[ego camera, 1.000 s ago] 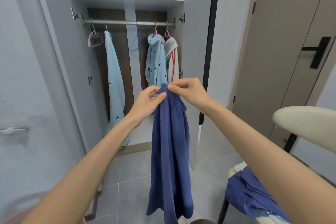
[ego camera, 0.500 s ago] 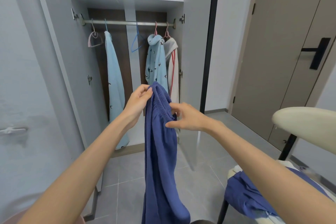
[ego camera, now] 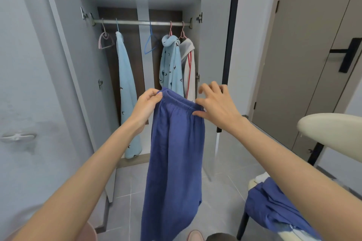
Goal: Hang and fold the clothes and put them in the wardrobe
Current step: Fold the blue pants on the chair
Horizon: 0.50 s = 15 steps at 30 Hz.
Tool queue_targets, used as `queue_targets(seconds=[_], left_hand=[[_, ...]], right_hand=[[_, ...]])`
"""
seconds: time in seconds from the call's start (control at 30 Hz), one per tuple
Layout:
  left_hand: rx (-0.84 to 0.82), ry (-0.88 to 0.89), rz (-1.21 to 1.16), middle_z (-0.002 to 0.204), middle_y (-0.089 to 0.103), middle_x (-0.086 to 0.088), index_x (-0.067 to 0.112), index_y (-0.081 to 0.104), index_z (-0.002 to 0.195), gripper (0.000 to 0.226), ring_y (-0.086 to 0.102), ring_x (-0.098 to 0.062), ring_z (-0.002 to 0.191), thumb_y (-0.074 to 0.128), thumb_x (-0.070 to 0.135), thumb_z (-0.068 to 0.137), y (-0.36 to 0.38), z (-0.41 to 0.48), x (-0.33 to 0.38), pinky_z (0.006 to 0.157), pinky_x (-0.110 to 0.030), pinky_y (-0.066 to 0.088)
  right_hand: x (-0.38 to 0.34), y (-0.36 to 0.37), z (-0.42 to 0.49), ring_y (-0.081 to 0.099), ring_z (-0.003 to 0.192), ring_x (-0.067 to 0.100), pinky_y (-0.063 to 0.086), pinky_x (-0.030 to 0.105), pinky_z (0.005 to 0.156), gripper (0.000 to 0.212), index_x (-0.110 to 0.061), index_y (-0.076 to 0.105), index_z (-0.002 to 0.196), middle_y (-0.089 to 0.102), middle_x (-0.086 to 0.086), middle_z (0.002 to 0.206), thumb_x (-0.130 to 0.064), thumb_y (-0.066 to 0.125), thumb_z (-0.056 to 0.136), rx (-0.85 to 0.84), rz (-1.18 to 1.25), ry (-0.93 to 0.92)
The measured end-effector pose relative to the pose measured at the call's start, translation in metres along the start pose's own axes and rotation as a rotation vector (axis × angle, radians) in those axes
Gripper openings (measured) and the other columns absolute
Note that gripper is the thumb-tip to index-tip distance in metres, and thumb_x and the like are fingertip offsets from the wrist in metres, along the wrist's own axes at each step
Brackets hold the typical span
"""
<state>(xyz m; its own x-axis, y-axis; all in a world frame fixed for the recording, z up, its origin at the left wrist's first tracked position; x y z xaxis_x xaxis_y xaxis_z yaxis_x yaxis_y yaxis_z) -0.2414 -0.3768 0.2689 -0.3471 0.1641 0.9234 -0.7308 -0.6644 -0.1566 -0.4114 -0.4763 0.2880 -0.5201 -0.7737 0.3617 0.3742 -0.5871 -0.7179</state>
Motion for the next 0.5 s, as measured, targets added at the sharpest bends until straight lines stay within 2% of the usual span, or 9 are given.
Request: queue_targets(seconds=[0.07, 0.13, 0.17, 0.23, 0.33, 0.37, 0.43, 0.5], left_hand=[[0.032, 0.020, 0.012, 0.098, 0.058, -0.001, 0.012, 0.054, 0.098, 0.018, 0.054, -0.008, 0.086, 0.042, 0.025, 0.101, -0.002, -0.001, 0.002, 0.069, -0.014, 0.043], [0.104, 0.032, 0.031, 0.096, 0.057, 0.001, 0.011, 0.053, 0.099, 0.017, 0.053, -0.005, 0.082, 0.042, 0.024, 0.101, -0.006, -0.001, 0.004, 0.060, -0.006, 0.044], [0.136, 0.051, 0.064, 0.098, 0.058, -0.001, 0.010, 0.053, 0.100, 0.018, 0.054, -0.007, 0.085, 0.043, 0.024, 0.100, -0.008, 0.000, 0.004, 0.060, -0.005, 0.043], [0.167, 0.099, 0.157, 0.107, 0.060, -0.005, 0.010, 0.055, 0.103, 0.020, 0.056, -0.015, 0.097, 0.044, 0.026, 0.100, -0.013, 0.002, 0.004, 0.069, -0.012, 0.045], [0.167, 0.117, 0.194, 0.109, 0.061, -0.004, 0.006, 0.056, 0.109, 0.024, 0.056, -0.016, 0.100, 0.045, 0.025, 0.099, -0.015, 0.000, 0.005, 0.069, -0.013, 0.042], [0.169, 0.116, 0.195, 0.106, 0.061, -0.004, 0.006, 0.056, 0.110, 0.024, 0.057, -0.014, 0.095, 0.045, 0.025, 0.099, -0.015, 0.000, 0.005, 0.066, -0.011, 0.041], [0.170, 0.090, 0.186, 0.094, 0.060, -0.004, 0.007, 0.054, 0.108, 0.022, 0.056, -0.010, 0.074, 0.043, 0.024, 0.100, -0.013, 0.001, 0.003, 0.055, -0.010, 0.041], [0.155, 0.032, 0.134, 0.077, 0.057, -0.004, 0.008, 0.051, 0.106, 0.019, 0.053, -0.009, 0.049, 0.041, 0.023, 0.101, -0.009, 0.003, -0.002, 0.039, -0.012, 0.036]], right_hand=[[0.001, -0.004, 0.004, 0.053, 0.083, 0.030, 0.039, 0.044, 0.071, 0.027, -0.013, 0.067, 0.078, 0.061, 0.009, 0.091, -0.039, 0.075, 0.076, 0.004, -0.055, 0.000], [0.002, -0.010, 0.009, 0.049, 0.072, 0.026, 0.034, 0.038, 0.068, 0.023, -0.014, 0.059, 0.088, 0.057, 0.003, 0.079, -0.037, 0.062, 0.089, 0.046, -0.057, 0.004], [0.003, -0.013, 0.012, 0.047, 0.068, 0.024, 0.032, 0.034, 0.066, 0.022, -0.015, 0.053, 0.094, 0.054, 0.001, 0.077, -0.037, 0.053, 0.095, 0.026, -0.033, 0.019], [0.008, -0.017, 0.022, 0.047, 0.065, 0.024, 0.032, 0.031, 0.058, 0.021, -0.015, 0.047, 0.102, 0.055, 0.002, 0.081, -0.035, 0.041, 0.101, -0.011, 0.014, 0.058], [0.010, -0.021, 0.036, 0.048, 0.066, 0.025, 0.033, 0.031, 0.054, 0.018, -0.015, 0.051, 0.105, 0.060, 0.005, 0.086, -0.029, 0.041, 0.101, -0.046, -0.020, 0.083], [0.009, -0.021, 0.040, 0.048, 0.066, 0.025, 0.032, 0.031, 0.054, 0.017, -0.015, 0.053, 0.105, 0.059, 0.004, 0.084, -0.027, 0.041, 0.101, -0.062, -0.041, 0.085], [0.006, -0.019, 0.044, 0.047, 0.066, 0.025, 0.032, 0.031, 0.056, 0.017, -0.014, 0.054, 0.106, 0.052, 0.004, 0.079, -0.025, 0.042, 0.101, -0.103, -0.056, 0.096], [0.009, -0.012, 0.044, 0.055, 0.068, 0.026, 0.039, 0.032, 0.057, 0.015, -0.011, 0.053, 0.104, 0.053, 0.003, 0.074, -0.022, 0.044, 0.099, -0.168, 0.074, 0.158]])
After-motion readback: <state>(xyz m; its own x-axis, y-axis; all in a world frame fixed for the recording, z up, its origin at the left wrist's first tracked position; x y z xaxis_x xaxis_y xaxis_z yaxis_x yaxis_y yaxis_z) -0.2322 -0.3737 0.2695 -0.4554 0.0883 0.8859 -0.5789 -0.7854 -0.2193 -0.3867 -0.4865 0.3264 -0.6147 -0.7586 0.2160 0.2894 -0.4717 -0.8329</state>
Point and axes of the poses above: each hand's wrist, its own z-axis towards the middle knuckle, its own y-axis out of the palm, x = y × z, the point moved 4 cm from there along z, towards the middle knuckle
